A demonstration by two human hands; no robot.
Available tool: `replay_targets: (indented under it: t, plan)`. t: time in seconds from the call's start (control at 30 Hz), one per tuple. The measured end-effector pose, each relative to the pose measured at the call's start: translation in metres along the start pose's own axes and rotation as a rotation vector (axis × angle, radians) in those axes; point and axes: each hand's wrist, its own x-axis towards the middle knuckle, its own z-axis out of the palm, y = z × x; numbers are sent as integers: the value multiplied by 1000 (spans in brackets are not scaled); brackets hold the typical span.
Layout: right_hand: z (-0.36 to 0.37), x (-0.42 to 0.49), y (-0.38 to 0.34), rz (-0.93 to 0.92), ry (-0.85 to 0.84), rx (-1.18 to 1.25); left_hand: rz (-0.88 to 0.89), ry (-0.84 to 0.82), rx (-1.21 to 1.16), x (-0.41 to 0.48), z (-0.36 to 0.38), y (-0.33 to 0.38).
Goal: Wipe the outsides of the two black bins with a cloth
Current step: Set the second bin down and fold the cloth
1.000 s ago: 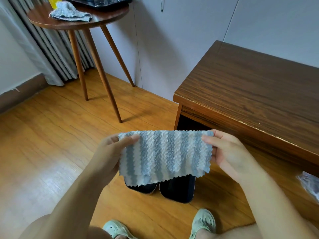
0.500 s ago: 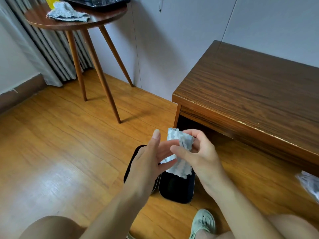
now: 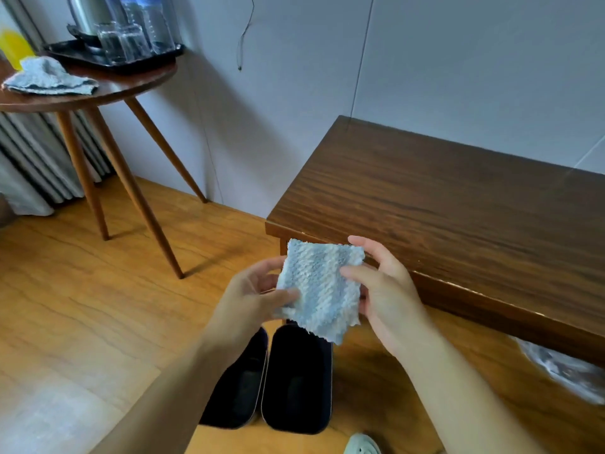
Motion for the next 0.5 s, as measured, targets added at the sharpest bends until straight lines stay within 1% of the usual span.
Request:
replay_targets:
  t: [0.07, 0.1, 0.17, 0.2, 0.27, 0.3, 0.33, 0.37, 0.4, 0.43, 0.47, 0.5]
  plan:
    - [-7, 23, -15, -87, 109, -198, 49, 106, 109, 28, 12, 18]
    - [-10, 38, -22, -146, 161, -312, 83, 118, 170, 43, 16, 26]
    - [-18, 70, -36, -240, 235, -505, 124, 55, 259, 73, 23, 41]
    - [-22, 85, -44, -258, 265, -570, 113, 8, 275, 87, 25, 48]
    - [-30, 111, -55, -268, 304, -654, 34, -41, 271, 115, 30, 54]
    - [-35, 121, -58, -272, 310, -701, 6, -26, 305, 127, 32, 55]
    - [-39, 128, -59, -277, 318, -769, 22, 24, 415, 138, 33, 55]
    - [-43, 132, -58, -284, 334, -869, 97, 95, 618, 149, 33, 53]
    - [-45, 134, -57, -299, 358, -1005, 206, 156, 868, 157, 32, 50]
    - [-47, 133, -55, -333, 383, -1154, 326, 178, 1094, 161, 33, 47]
    - [-48, 132, -52, -391, 388, -1273, 437, 154, 1248, 161, 33, 44]
    - [-48, 129, -49, -458, 367, -1354, 525, 105, 1332, 161, 34, 42]
